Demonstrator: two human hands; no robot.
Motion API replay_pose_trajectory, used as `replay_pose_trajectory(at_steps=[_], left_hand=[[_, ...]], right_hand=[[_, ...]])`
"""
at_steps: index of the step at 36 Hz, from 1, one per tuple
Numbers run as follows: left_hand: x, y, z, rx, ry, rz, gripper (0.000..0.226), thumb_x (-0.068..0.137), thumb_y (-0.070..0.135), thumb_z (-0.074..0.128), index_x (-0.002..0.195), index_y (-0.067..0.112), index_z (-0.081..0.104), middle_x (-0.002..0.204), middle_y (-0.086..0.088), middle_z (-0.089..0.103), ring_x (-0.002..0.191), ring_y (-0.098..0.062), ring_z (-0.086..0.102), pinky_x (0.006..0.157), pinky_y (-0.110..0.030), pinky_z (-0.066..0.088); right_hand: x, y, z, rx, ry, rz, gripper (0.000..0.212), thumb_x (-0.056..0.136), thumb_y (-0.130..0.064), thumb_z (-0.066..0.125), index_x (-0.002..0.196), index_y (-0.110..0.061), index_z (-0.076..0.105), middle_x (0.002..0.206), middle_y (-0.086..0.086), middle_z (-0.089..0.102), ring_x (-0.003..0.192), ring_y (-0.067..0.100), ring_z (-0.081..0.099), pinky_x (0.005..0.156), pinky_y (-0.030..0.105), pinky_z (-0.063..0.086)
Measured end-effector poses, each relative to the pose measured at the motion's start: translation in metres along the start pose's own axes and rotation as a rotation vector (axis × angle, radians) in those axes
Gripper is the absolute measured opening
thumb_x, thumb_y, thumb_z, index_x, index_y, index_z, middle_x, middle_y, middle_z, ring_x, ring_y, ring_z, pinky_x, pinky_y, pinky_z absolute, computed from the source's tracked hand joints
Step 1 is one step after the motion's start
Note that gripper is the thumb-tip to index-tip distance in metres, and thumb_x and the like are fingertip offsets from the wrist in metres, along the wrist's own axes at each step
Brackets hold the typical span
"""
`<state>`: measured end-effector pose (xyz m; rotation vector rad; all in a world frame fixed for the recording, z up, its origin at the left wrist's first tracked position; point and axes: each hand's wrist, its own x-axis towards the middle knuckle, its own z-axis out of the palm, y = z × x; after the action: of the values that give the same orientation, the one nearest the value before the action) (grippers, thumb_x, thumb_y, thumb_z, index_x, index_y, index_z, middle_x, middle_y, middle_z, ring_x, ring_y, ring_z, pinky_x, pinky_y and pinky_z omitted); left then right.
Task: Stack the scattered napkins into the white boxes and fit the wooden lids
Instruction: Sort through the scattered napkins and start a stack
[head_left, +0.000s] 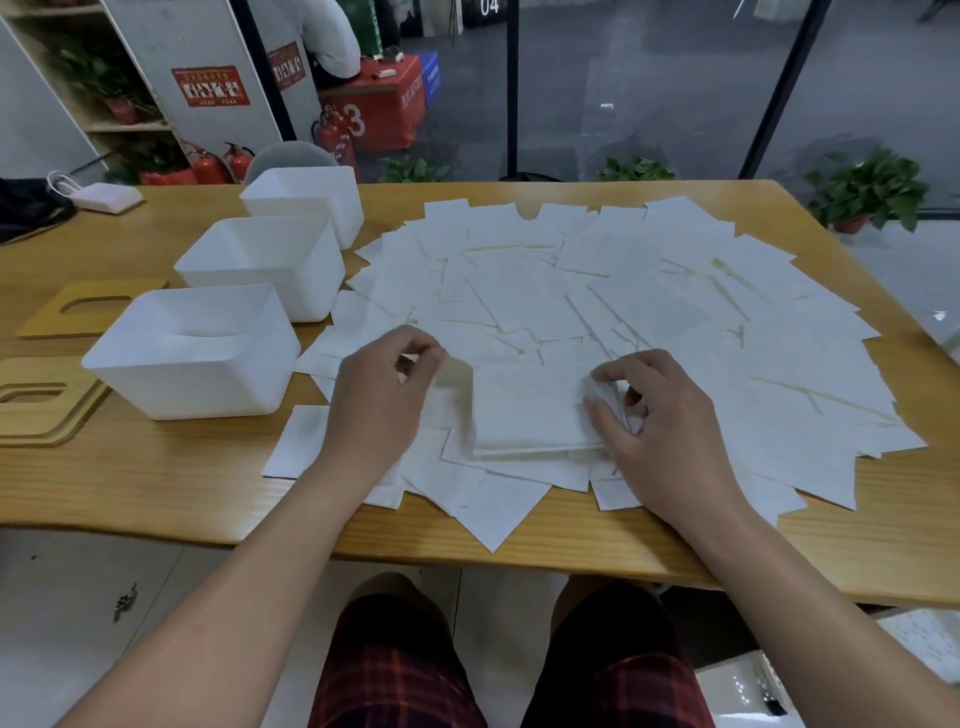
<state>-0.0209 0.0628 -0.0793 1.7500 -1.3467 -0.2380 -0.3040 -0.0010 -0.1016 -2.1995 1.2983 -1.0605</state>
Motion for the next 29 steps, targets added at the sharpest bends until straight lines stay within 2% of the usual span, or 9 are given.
replay_pose_trajectory(at_steps=[3,5,10,15,20,23,25,27,29], left_hand=[[0.002,0.004,-0.004,-0.135,0.095,-0.055,0.011,0.111,0.026,0.062,0.104,0.022,0.07,0.091,0.015,0.074,0.087,-0.004,0.076,0.071,-0.021,0.054],[0.0,0.009,-0.005,-0.217,0.111,-0.046,0.012,0.112,0.026,0.06,0.108,0.017,0.067,0.095,0.01,0.076,0.093,-0.006,0.078,0.073,-0.03,0.06],[-0.017,0.029,-0.003,-0.367,0.089,0.007,0.013,0.112,0.023,0.062,0.112,0.013,0.07,0.103,0.005,0.078,0.105,-0.014,0.078,0.09,-0.04,0.065],[-0.044,0.054,0.01,-0.438,-0.043,0.04,0.015,0.11,0.022,0.066,0.12,0.017,0.075,0.115,0.007,0.08,0.113,-0.014,0.076,0.101,-0.042,0.062],[-0.068,0.062,0.023,-0.281,-0.195,0.113,0.026,0.109,0.022,0.066,0.133,0.027,0.074,0.125,0.02,0.075,0.121,0.001,0.07,0.106,-0.029,0.058],[-0.073,0.064,0.027,-0.238,-0.283,0.162,0.032,0.109,0.02,0.067,0.139,0.029,0.072,0.133,0.025,0.072,0.126,0.006,0.065,0.11,-0.024,0.053],[-0.074,0.065,0.028,-0.227,-0.31,0.178,0.033,0.108,0.019,0.068,0.14,0.028,0.073,0.138,0.025,0.069,0.127,0.006,0.064,0.109,-0.021,0.052],[-0.071,0.064,0.027,-0.204,-0.24,0.197,0.032,0.106,0.017,0.071,0.135,0.027,0.075,0.134,0.023,0.071,0.121,0.0,0.068,0.1,-0.02,0.055],[-0.065,0.063,0.024,-0.178,-0.105,0.192,0.027,0.104,0.018,0.073,0.128,0.028,0.077,0.122,0.02,0.074,0.111,-0.01,0.07,0.088,-0.021,0.055]], right_hand=[[-0.001,-0.001,-0.001,0.009,0.02,-0.014,0.021,0.099,-0.03,0.075,0.119,-0.024,0.074,0.119,-0.013,0.059,0.097,0.009,0.059,0.081,0.026,0.049],[-0.002,-0.004,-0.002,0.03,0.028,-0.032,0.022,0.1,-0.033,0.074,0.121,-0.024,0.074,0.12,-0.013,0.059,0.102,0.009,0.059,0.083,0.023,0.047],[-0.006,-0.014,-0.005,0.113,0.011,-0.082,0.024,0.102,-0.038,0.072,0.124,-0.029,0.073,0.12,-0.017,0.065,0.102,0.011,0.062,0.088,0.025,0.048],[-0.006,-0.03,-0.008,0.284,-0.052,-0.019,0.04,0.101,-0.054,0.063,0.134,-0.031,0.069,0.115,-0.019,0.075,0.105,0.012,0.068,0.086,0.016,0.044],[-0.005,-0.041,-0.006,0.41,-0.03,0.118,0.041,0.102,-0.059,0.058,0.131,-0.032,0.071,0.097,-0.017,0.078,0.094,0.009,0.071,0.077,0.018,0.048],[-0.003,-0.039,-0.005,0.442,-0.016,0.158,0.022,0.103,-0.047,0.067,0.117,-0.033,0.076,0.079,-0.009,0.073,0.073,0.008,0.067,0.066,0.024,0.048],[-0.001,-0.036,-0.006,0.437,-0.016,0.149,0.01,0.104,-0.028,0.069,0.109,-0.031,0.078,0.083,-0.01,0.075,0.072,0.01,0.068,0.062,0.028,0.05],[0.0,-0.032,-0.008,0.429,-0.025,0.134,0.02,0.103,-0.014,0.066,0.106,-0.03,0.079,0.093,-0.012,0.077,0.08,0.013,0.071,0.063,0.026,0.051],[0.0,-0.031,-0.013,0.419,-0.038,0.125,0.024,0.103,-0.011,0.064,0.106,-0.029,0.079,0.097,-0.013,0.077,0.084,0.011,0.07,0.065,0.019,0.047]])
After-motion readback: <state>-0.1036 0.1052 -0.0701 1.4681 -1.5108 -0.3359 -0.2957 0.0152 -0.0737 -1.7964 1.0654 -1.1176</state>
